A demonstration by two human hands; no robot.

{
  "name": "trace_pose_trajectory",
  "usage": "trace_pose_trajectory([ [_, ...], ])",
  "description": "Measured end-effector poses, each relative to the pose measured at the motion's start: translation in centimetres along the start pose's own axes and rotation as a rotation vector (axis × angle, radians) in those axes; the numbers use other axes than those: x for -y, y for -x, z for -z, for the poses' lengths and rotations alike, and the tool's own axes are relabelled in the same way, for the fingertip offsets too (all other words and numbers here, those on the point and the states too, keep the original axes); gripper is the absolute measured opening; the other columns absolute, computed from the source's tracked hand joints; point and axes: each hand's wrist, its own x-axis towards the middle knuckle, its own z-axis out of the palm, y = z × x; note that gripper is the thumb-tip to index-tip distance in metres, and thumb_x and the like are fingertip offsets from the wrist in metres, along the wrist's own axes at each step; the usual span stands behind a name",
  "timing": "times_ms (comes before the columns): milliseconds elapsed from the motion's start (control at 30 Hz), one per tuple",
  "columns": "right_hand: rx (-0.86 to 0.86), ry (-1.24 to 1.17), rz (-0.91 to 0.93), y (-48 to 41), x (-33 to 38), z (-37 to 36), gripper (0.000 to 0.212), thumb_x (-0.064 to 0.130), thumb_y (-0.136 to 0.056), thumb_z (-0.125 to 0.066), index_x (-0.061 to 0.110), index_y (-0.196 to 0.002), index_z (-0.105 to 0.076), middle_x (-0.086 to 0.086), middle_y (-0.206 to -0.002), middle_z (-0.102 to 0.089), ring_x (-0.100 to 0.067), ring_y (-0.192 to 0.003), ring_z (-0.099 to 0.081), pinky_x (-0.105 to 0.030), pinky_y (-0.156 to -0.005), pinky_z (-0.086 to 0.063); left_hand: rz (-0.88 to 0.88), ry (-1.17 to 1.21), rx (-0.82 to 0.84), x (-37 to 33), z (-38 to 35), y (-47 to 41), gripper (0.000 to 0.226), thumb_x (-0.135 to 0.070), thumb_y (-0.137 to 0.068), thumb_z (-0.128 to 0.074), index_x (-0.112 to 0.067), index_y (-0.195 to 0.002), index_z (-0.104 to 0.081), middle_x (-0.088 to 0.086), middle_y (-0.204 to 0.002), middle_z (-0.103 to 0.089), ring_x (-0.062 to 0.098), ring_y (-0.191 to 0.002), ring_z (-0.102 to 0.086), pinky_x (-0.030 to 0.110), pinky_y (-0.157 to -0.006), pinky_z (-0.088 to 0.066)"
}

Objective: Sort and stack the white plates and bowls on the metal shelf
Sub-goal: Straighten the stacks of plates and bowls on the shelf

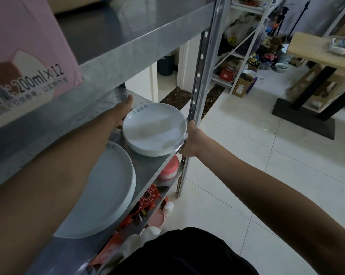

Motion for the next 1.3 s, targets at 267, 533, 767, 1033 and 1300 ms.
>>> trace_pose_trajectory([
  [267, -0.088, -0.072, -0.025, -1.4, 0.3, -2.2, 0.073, 0.067, -0.089, -0.022, 0.015, -0.133, -0.05, -0.006, -0.13, -0.057, -0.026, -0.118, -0.055, -0.034, -0.106, -0.042, -0.015, 0.051, 0.048, 0.0, 0.1, 0.0, 0.079, -0.064, -0.095, -0.016, -0.006, -0.133, -0.054, 0.018, -0.115, -0.064, 0.022, -0.079, -0.061, 0.029, -0.067, -0.049],
  [533, -0.107, -0.08, -0.009, -1.5, -0.1, -3.8, 0.068, 0.062, -0.09, -0.031, 0.015, -0.137, -0.042, -0.006, -0.134, -0.051, -0.028, -0.124, -0.047, -0.041, -0.111, -0.036, 0.035, 0.051, -0.012, 0.2, -0.1, -0.7, 0.085, -0.072, -0.087, -0.024, -0.014, -0.149, -0.031, 0.012, -0.156, -0.03, 0.028, -0.143, -0.032, 0.043, -0.119, -0.024],
  [767, -0.122, 0.218, 0.023, -0.9, 0.6, -2.3, 0.067, 0.06, -0.092, -0.032, 0.011, -0.137, -0.041, -0.003, -0.13, -0.052, -0.023, -0.128, -0.046, -0.033, -0.111, -0.031, 0.04, -0.024, 0.026, 0.3, 1.3, -1.7, 0.085, -0.071, -0.089, -0.02, -0.008, -0.142, -0.041, 0.018, -0.147, -0.043, 0.036, -0.135, -0.042, 0.048, -0.115, -0.031],
  [1033, -0.121, 0.357, 0.148, -2.1, 3.0, -3.2, 0.076, 0.068, -0.09, -0.023, 0.014, -0.141, -0.04, -0.007, -0.137, -0.051, -0.028, -0.126, -0.049, -0.038, -0.112, -0.035, 0.081, -0.013, 0.006, 1.0, 1.4, -0.8, 0.092, -0.079, -0.082, -0.022, -0.013, -0.144, -0.039, 0.018, -0.145, -0.046, 0.032, -0.13, -0.048, 0.045, -0.109, -0.04],
  [1300, -0.146, 0.245, 0.173, -1.7, 2.1, -3.1, 0.073, 0.065, -0.092, -0.025, 0.013, -0.142, -0.037, -0.009, -0.139, -0.049, -0.03, -0.125, -0.049, -0.04, -0.109, -0.038, 0.038, -0.062, -0.003, 1.0, 1.4, 1.4, 0.088, -0.072, -0.088, -0.02, -0.009, -0.145, -0.038, 0.015, -0.151, -0.038, 0.031, -0.139, -0.038, 0.045, -0.117, -0.029],
])
